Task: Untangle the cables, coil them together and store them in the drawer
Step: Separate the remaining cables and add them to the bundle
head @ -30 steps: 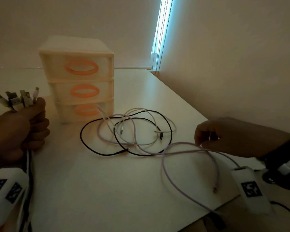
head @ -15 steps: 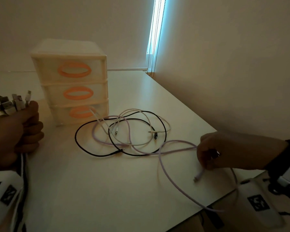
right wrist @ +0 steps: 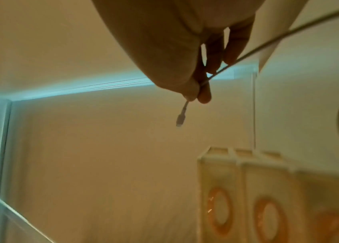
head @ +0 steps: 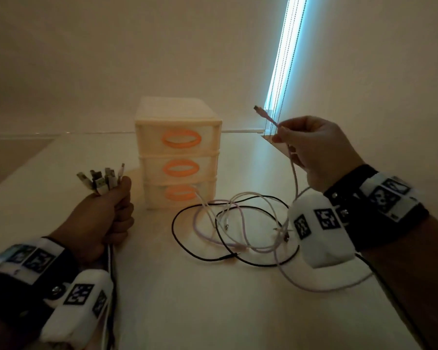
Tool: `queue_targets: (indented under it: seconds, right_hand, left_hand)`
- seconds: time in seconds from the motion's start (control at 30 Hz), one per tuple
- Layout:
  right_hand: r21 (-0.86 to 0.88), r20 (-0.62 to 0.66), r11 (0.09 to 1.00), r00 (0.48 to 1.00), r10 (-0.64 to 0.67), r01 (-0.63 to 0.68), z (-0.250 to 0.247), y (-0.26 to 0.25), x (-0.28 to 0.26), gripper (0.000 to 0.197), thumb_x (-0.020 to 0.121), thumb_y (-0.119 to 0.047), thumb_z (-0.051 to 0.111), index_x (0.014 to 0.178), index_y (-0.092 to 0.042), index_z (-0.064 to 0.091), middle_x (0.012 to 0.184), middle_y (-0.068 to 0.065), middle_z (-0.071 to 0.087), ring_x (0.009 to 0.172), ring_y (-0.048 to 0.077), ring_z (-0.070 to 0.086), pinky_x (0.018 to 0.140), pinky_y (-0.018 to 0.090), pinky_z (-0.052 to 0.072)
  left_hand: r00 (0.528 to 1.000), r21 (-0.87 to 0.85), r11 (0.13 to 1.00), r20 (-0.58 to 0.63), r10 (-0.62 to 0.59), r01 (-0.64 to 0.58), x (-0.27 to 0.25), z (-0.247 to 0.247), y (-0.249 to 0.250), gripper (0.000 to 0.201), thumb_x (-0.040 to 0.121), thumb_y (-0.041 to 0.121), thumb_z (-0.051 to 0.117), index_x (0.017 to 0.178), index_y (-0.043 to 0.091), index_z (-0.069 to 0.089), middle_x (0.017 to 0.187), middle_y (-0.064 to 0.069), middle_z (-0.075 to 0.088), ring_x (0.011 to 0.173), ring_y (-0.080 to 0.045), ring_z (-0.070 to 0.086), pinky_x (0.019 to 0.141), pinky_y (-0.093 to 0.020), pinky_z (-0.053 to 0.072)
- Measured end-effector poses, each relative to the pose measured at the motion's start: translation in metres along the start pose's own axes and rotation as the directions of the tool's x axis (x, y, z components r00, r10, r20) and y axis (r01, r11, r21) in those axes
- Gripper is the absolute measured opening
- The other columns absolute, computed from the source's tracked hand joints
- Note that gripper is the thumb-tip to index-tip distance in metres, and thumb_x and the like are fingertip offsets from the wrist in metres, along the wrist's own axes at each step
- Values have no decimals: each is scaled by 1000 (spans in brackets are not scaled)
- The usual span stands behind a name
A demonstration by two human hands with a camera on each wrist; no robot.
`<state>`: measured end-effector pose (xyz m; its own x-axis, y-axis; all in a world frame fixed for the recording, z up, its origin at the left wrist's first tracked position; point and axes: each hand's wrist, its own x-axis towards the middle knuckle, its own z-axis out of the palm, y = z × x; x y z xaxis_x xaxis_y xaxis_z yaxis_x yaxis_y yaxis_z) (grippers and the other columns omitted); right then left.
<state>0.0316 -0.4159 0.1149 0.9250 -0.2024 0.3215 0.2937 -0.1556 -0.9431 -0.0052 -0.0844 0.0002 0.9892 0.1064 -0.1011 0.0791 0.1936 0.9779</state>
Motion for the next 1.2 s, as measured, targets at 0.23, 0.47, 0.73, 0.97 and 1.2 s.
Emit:
queue_targets:
  seconds: [0.23, 0.47, 0.73, 0.97, 1.2]
  right_hand:
    - [432, 376, 880, 926, 20, -195, 78, -6, -26, 9, 94, -14, 63, 100, -20, 66, 95, 2, 76, 89, 11, 65, 85, 32, 47]
    - [267, 406, 964, 906, -117, 4, 120, 28, -76, 8, 96, -9, 64, 101, -13, 67, 91, 4, 78, 78, 8, 70, 62, 21, 50]
    - [147, 485, 989, 872, -64, -9, 135, 42, -102, 6, 96, -14, 64, 100, -15, 68, 85, -2, 76, 67, 9, 65, 60, 21, 54]
    - [23, 532, 980, 827, -181, 200, 135, 42, -106, 5, 94, -23, 67, 98, -27, 66, 81, -6, 74, 64, 9, 67, 57, 21, 55]
    - [-359, 673, 801, 727, -134, 479, 112, 43, -73, 24, 98, -40, 53, 81, -29, 65, 73, -16, 63, 69, 0, 56, 61, 16, 41]
  left_hand:
    - [998, -18, 998, -16, 58, -58, -12, -1, 9, 48, 99, 50, 47, 65, 24, 26, 62, -1, 12, 46, -13, 10, 43, -21, 10]
    - [976, -85, 976, 68, 208, -202, -36, 17, 26, 50, 102, 47, 43, 89, 5, 67, 64, -4, 10, 50, -15, 5, 44, -21, 11]
    - [973, -60, 979, 113, 201, -195, -42, 28, 22, 38, 91, 41, 56, 107, 12, 74, 66, -5, 14, 52, -16, 11, 46, -26, 12]
    - [970, 46, 972, 90, 226, -231, -43, 25, 20, 30, 93, 35, 59, 98, 11, 76, 60, -3, 26, 49, -14, 19, 45, -26, 16]
    - [964, -229, 940, -144, 222, -251, -34, -5, 38, 30, 105, 31, 48, 90, 9, 60, 57, 5, 17, 46, -8, 12, 40, -19, 11]
